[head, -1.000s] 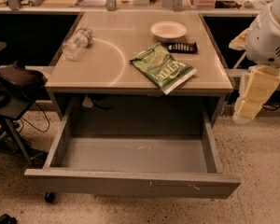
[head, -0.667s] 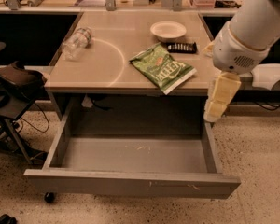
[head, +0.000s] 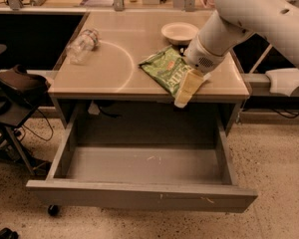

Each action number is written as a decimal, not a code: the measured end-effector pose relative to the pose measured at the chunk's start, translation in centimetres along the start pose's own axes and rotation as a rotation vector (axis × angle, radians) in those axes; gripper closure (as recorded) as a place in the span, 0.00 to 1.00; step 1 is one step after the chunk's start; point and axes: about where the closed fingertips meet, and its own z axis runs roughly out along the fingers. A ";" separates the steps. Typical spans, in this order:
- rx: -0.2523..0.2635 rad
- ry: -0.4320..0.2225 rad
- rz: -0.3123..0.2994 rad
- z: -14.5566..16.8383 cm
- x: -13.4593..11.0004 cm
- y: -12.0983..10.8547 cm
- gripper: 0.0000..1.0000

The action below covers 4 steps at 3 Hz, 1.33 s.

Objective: Place green jalapeno chip bag into top drawer

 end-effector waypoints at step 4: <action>-0.031 -0.004 0.062 5.2 -0.1 -3.7 0.00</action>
Offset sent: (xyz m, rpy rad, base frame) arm 0.0460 0.0090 -0.0119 0.0410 -0.0108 -0.0623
